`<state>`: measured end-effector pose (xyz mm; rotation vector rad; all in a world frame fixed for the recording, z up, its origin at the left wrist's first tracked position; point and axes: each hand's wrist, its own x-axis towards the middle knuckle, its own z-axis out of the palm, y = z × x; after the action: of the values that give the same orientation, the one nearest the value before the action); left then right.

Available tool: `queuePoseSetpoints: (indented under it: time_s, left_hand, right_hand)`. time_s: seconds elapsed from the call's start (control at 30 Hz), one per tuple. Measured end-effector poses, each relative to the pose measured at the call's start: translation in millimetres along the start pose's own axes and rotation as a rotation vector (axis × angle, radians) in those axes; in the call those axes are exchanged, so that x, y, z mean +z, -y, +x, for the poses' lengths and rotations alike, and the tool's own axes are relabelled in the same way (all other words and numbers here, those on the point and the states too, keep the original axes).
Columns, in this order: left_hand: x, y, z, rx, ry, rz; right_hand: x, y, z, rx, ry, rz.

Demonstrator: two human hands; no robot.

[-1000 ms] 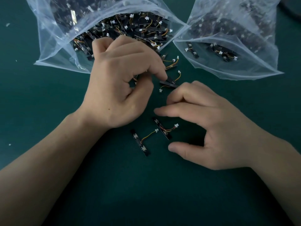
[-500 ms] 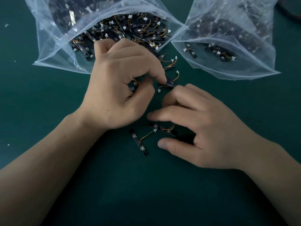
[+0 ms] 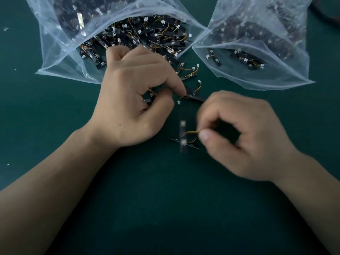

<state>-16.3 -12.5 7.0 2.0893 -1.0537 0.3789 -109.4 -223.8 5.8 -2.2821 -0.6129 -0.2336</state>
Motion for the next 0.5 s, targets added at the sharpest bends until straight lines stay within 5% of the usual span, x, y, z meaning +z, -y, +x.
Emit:
queuePoseSetpoints:
  time_s: [0.27,0.5]
  left_hand:
    - [-2.1,-4.5,0.1,0.107,0.452,0.022]
    - [-0.1,-7.0,-0.7,0.129,0.495,0.014]
  right_hand:
    - [-29.2,-17.2,-1.7,0.142,-0.017,-0.181]
    - [-28.1,-16.1,-1.9,0.223,0.113,-0.247]
